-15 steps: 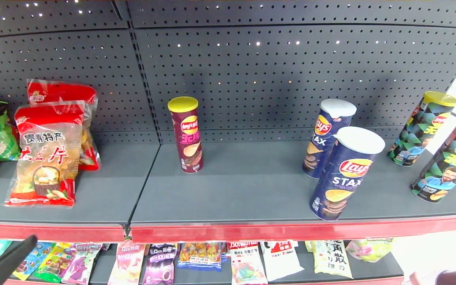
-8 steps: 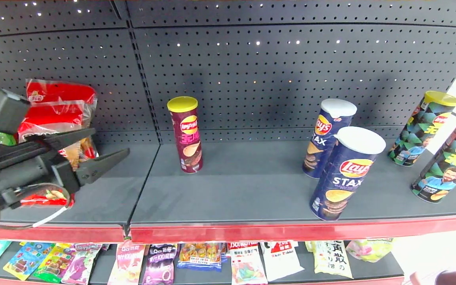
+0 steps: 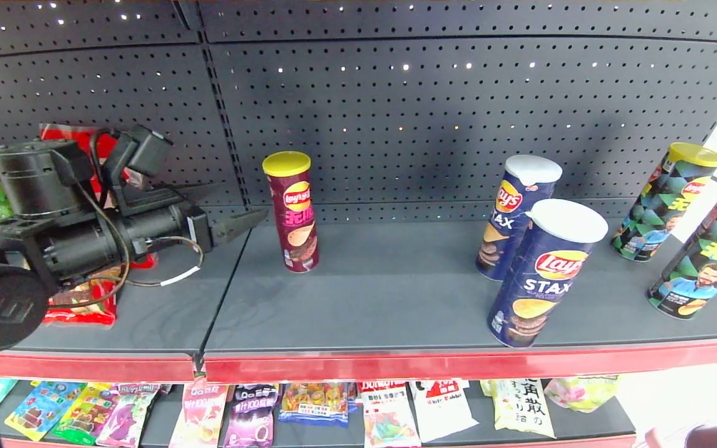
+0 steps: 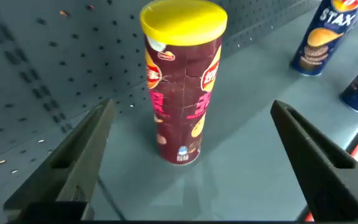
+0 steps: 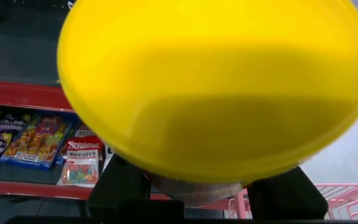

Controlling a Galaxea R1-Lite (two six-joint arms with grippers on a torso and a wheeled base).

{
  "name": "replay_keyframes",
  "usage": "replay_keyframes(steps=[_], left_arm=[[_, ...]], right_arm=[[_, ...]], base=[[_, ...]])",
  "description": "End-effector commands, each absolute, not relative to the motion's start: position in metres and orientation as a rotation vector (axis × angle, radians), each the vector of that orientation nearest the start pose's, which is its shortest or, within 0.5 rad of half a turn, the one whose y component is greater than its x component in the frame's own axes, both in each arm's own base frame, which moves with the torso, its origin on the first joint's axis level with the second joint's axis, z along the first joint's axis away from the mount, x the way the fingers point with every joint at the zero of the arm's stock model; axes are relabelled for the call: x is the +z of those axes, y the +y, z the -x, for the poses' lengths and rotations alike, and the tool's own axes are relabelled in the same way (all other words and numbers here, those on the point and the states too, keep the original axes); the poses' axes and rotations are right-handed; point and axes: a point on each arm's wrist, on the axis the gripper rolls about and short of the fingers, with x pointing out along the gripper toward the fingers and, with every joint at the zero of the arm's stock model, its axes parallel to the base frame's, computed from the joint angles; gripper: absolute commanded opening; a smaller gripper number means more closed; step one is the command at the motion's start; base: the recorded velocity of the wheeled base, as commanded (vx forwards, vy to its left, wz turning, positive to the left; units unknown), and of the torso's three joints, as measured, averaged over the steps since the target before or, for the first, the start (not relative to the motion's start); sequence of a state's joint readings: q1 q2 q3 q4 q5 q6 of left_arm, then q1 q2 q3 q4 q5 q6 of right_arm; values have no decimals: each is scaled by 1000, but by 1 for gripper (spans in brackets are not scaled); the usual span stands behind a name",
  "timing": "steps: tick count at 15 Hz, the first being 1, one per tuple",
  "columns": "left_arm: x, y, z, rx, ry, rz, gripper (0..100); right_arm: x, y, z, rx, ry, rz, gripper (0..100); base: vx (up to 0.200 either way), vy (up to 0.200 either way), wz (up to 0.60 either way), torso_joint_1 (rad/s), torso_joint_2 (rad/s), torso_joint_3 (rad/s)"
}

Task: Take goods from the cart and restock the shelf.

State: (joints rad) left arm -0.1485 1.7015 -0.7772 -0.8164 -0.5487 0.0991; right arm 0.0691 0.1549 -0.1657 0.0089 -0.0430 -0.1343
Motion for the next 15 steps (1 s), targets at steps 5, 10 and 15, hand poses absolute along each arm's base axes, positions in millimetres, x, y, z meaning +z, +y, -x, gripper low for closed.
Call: replay_keyframes(steps=[5,10,15], left_arm=[[180,-75,-340,-721,84,-76,100],[173,-86,-355,-733,89,-75,100],[170,-100,-368,-740,78,-77,100]], right_arm=[[126,-2,19,20,3,135,0],[127,-2,18,13,11,137,0],[127,-2,17,12,16,139,0]], base=[[0,0,0,0,0,0],[0,0,0,0,0,0],[0,0,0,0,0,0]])
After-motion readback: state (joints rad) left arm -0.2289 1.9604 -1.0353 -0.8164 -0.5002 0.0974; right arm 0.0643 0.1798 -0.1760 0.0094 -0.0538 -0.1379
